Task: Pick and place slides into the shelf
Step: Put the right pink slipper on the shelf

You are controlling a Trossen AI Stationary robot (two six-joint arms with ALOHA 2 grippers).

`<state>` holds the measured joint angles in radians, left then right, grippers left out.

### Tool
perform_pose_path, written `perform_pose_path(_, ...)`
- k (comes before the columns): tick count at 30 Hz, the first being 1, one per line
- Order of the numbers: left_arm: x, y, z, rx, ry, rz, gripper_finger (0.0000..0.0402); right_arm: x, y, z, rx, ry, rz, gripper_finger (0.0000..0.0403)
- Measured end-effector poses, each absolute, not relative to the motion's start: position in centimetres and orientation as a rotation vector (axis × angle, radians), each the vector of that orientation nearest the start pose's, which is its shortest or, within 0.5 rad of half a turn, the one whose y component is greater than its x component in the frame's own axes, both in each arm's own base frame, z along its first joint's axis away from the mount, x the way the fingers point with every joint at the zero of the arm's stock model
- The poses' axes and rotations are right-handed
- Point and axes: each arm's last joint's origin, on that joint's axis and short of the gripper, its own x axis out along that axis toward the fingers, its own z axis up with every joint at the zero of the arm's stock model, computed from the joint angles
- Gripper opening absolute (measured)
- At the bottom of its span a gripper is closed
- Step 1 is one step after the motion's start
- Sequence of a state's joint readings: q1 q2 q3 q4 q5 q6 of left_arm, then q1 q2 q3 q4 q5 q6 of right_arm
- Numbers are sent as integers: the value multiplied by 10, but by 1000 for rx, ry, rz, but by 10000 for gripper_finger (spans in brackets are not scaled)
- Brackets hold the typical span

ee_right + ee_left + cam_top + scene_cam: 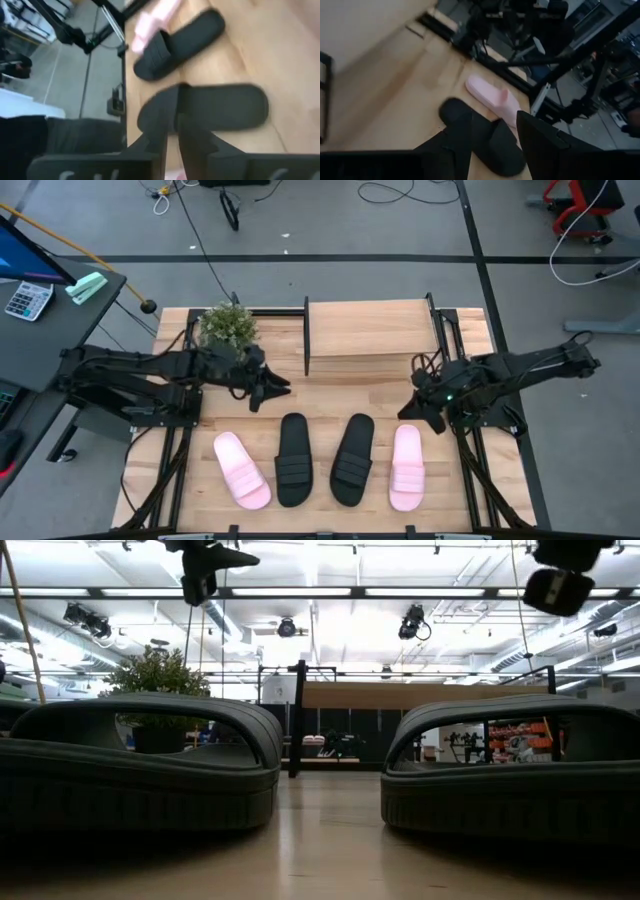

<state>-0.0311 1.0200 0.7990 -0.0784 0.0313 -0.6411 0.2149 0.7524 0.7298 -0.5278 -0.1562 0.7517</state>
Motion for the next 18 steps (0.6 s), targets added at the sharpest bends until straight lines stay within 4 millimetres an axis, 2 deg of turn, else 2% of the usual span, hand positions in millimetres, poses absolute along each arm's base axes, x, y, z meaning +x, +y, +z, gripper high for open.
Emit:
perform_pose_path(9,236,-44,288,-637,442,-75,158,171,53,278,674,702,140,79)
perform_pose_path(18,224,-78,271,-619,668,-172,157,193,61,264,722,772,175,98)
